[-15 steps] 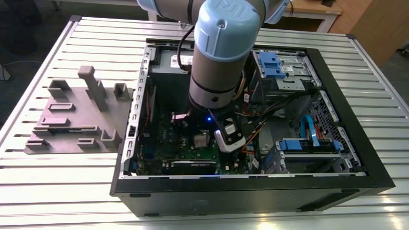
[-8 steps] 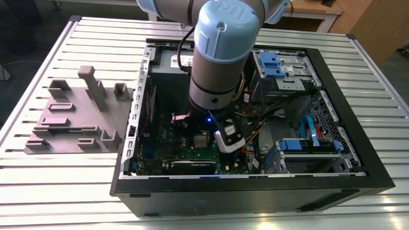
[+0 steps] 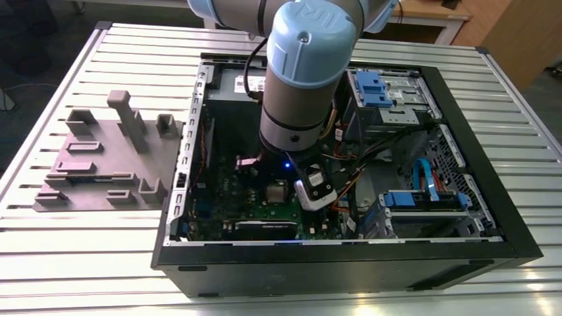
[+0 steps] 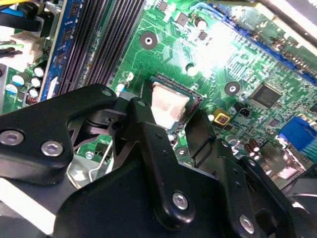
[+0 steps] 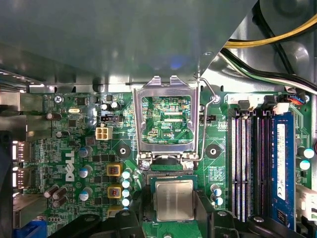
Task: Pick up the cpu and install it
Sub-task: 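Place the cpu into insertion slot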
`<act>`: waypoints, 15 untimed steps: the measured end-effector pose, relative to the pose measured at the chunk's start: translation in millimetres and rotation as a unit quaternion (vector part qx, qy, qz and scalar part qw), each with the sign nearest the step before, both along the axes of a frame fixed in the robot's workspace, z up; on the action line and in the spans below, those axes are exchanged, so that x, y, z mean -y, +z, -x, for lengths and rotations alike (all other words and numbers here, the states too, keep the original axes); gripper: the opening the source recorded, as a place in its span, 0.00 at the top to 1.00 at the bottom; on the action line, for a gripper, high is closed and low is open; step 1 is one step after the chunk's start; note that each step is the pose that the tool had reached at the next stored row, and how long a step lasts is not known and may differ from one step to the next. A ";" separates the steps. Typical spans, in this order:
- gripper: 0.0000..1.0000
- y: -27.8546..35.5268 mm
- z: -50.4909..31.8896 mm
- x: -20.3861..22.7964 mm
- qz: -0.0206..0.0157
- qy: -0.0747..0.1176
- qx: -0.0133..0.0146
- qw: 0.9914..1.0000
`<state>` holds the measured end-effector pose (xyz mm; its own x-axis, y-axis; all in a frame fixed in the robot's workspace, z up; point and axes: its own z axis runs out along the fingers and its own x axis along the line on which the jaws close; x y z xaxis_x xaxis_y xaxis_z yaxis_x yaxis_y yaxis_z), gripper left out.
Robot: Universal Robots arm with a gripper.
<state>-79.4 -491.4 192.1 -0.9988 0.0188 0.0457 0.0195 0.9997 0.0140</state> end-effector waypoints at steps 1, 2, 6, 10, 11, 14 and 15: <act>0.46 0.0 0.0 0.0 0.000 0.000 0.000 1.000; 0.46 0.0 0.0 0.0 0.000 0.000 0.000 1.000; 0.40 0.0 -0.1 0.0 0.000 0.000 0.000 1.000; 0.40 0.0 -0.1 0.0 0.000 0.000 0.000 1.000; 0.40 0.2 0.0 0.0 0.000 0.000 0.000 1.000; 0.40 0.3 1.2 0.0 0.000 0.000 0.000 1.000; 0.40 0.4 1.9 0.0 0.000 0.000 0.000 1.000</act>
<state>-81.3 -491.4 192.4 -0.9988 0.0188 0.0457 0.0194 0.9997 0.0140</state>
